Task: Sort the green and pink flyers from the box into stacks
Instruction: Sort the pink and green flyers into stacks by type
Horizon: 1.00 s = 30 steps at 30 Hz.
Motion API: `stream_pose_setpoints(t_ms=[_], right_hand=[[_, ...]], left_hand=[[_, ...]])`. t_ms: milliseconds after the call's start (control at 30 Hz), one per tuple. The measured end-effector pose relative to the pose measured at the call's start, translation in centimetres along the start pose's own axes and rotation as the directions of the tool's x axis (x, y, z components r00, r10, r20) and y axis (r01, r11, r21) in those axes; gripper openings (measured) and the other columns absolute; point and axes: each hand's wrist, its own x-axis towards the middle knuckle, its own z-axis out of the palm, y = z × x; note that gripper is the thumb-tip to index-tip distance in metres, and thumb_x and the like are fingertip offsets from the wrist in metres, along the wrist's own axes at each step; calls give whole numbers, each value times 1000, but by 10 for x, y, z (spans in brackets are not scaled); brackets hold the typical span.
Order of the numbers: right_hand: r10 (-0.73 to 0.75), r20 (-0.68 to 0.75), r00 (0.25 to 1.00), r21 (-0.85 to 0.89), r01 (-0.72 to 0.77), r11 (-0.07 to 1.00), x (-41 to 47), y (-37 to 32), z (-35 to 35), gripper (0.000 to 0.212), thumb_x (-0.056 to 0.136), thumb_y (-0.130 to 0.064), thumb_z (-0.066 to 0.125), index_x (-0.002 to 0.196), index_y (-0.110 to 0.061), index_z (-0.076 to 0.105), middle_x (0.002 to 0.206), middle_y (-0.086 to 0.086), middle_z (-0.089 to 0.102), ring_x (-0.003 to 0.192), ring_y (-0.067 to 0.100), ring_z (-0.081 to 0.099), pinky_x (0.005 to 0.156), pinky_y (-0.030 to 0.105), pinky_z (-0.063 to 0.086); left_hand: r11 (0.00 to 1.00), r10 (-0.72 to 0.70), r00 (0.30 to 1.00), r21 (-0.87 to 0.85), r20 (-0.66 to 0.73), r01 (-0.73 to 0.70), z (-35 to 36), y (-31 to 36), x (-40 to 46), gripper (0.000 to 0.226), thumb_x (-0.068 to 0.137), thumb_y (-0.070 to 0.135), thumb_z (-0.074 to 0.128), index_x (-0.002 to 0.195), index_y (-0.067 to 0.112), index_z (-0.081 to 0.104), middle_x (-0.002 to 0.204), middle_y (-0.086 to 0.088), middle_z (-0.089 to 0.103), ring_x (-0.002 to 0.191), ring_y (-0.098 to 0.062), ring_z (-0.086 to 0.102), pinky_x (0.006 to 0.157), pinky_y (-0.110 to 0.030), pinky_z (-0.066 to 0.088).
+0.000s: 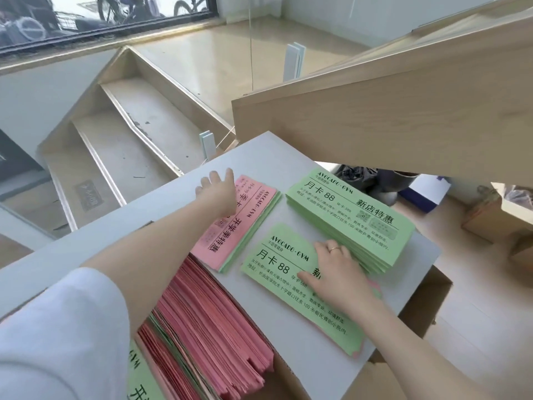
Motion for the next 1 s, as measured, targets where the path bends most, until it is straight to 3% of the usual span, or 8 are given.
stream_pose_setpoints(t_ms=[133,300,400,500,567,633,833,1000], right_hand=[[34,-28,999,15,-33,999,-15,1,9,67,86,-60,46,135,-16,35,133,4,40,124,24,35,102,36,33],[122,-183,976,256,-72,964,-53,16,18,48,93,-48,42,126,-15,54,124,4,54,117,25,47,96,38,35],[411,-425,806,443,-211,871,-87,41,31,39,88,-34,54,117,-9,60,124,12,56,118,33,48,96,42,37],[706,-93,702,778,-391,491,-117,49,49,59,89,-27,61,137,-3,38,141,17,40,129,30,39,106,43,33],[633,297,715,925,-379,-6,-131,41,54,47,93,-26,56,132,-3,43,128,14,56,106,29,58,76,42,54],[516,411,752,911,-359,-203,-143,32,53,22,93,-15,55,114,-7,59,104,8,70,78,21,65,45,26,46],[554,-144,820,810,-224,542,-160,21,30,30,91,-14,57,119,-22,52,104,-10,62,93,10,58,62,9,39],[344,-336,877,732,14,681,-157,4,14,49,89,-17,59,131,-39,45,112,-18,60,101,1,57,82,20,47]], left_hand=[[938,341,927,4,154,-345,0,28,-44,58,87,28,60,137,10,37,134,-11,43,120,-30,44,94,-38,41],[949,287,877,14,385,-316,19,49,-89,36,82,39,67,89,9,47,78,-3,51,72,-21,49,62,-27,41],[948,278,883,38,378,-315,20,56,-99,33,82,33,68,85,6,48,68,-1,42,65,-18,45,61,-27,45],[941,267,878,92,397,-327,25,64,-108,40,81,34,68,103,4,54,72,-2,43,73,-20,48,69,-29,48],[949,264,879,54,398,-310,30,70,-115,51,78,36,71,109,3,50,86,-5,48,82,-24,53,72,-32,49],[969,228,873,-15,431,-245,37,77,-122,70,75,38,74,123,3,38,100,-8,48,91,-29,59,74,-33,53],[887,433,885,95,170,-452,44,92,-152,71,78,39,69,129,8,31,123,-11,39,103,-27,46,74,-33,44],[734,593,704,-621,391,-273,41,105,-203,42,73,50,69,104,23,58,112,-6,65,85,-15,60,88,-33,53]])
